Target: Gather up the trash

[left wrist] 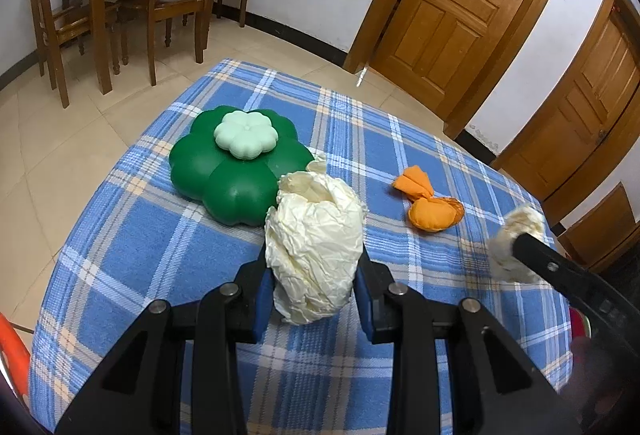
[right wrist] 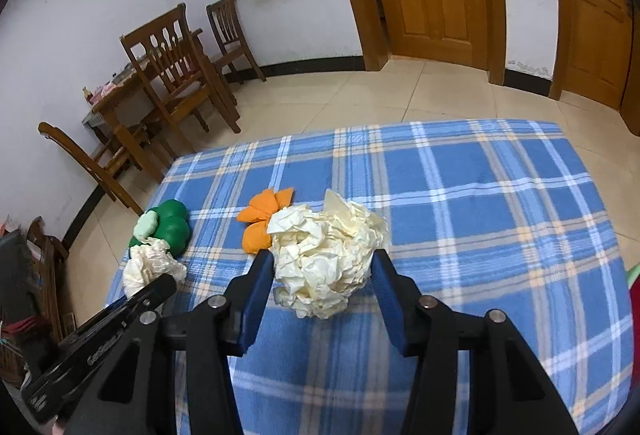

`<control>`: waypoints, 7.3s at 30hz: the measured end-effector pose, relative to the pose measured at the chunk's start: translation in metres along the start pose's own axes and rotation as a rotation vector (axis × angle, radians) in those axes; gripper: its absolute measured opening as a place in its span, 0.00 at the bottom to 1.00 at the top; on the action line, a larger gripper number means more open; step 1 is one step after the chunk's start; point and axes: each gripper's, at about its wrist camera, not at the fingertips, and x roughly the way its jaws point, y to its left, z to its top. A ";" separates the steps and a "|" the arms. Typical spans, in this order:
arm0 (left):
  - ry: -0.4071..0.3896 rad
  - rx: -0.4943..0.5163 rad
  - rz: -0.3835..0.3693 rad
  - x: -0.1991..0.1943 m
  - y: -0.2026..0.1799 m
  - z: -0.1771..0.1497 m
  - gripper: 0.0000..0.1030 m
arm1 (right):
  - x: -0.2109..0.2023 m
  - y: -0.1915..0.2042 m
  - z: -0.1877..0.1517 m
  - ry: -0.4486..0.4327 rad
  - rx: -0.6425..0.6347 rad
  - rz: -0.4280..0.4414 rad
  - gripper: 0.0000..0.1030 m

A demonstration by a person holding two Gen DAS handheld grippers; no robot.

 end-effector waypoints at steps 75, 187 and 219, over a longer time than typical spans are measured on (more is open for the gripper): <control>0.181 0.522 -0.325 -0.064 -0.264 -0.108 0.34 | -0.216 -0.288 -0.174 -0.206 0.668 -0.273 0.67; 0.205 0.309 0.021 -0.063 -0.095 -0.129 0.35 | -0.227 -0.211 -0.162 -0.170 0.543 -0.167 0.73; 0.051 0.165 0.060 -0.065 -0.048 -0.025 0.17 | -0.169 -0.076 -0.026 -0.071 0.165 -0.033 0.73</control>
